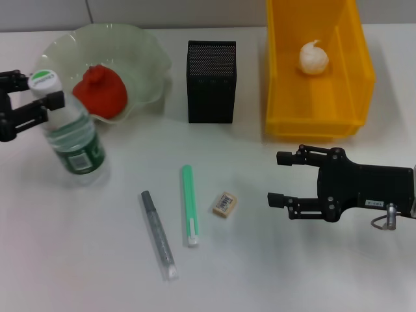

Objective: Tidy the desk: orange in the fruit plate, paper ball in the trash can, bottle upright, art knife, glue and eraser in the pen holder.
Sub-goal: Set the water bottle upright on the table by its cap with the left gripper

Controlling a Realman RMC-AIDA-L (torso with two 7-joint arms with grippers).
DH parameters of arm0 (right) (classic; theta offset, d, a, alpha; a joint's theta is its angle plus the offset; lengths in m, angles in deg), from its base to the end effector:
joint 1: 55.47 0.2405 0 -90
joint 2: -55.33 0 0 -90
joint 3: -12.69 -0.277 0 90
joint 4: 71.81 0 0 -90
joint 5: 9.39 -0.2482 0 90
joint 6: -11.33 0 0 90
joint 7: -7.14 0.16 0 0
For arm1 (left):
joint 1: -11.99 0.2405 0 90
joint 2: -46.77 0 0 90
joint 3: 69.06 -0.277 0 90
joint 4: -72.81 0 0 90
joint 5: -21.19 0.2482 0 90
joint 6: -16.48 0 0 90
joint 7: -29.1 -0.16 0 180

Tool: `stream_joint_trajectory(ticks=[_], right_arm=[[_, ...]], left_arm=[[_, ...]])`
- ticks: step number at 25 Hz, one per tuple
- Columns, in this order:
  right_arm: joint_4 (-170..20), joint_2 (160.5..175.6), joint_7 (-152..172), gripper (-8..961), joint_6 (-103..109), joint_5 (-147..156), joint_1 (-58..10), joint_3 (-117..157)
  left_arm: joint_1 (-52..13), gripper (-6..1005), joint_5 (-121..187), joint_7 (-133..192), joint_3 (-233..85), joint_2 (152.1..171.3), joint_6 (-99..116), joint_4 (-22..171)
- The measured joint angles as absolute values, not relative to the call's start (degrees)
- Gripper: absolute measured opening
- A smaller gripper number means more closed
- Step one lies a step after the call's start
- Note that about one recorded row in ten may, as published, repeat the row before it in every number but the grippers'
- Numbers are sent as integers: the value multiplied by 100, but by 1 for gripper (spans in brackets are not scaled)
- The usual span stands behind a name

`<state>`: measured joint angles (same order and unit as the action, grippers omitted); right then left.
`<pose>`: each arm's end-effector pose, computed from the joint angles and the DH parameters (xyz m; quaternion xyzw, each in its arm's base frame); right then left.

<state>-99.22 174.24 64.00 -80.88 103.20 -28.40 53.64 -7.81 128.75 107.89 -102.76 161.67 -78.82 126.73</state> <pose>0.3146 0.3279 -0.0580 -0.9513 0.1127 0.2636 0.1135 -0.3334 0.3489 0.0942 -0.9194 -0.1676 -0.2389 0.2635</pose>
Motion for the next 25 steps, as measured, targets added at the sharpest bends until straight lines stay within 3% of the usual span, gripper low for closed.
stream_joint_trajectory(ticks=[5,25], right_arm=[[-9922,17424,6400,784,-8086,10347,-2840,5364],[-9923,17424,6400,784,-8087,10370,-2849,5373]], left_arm=[[-778,479,12877,10752,-10106,16120,-7778,12508],[-723,491,12866,10235,-9705,16237,-7271,12284]])
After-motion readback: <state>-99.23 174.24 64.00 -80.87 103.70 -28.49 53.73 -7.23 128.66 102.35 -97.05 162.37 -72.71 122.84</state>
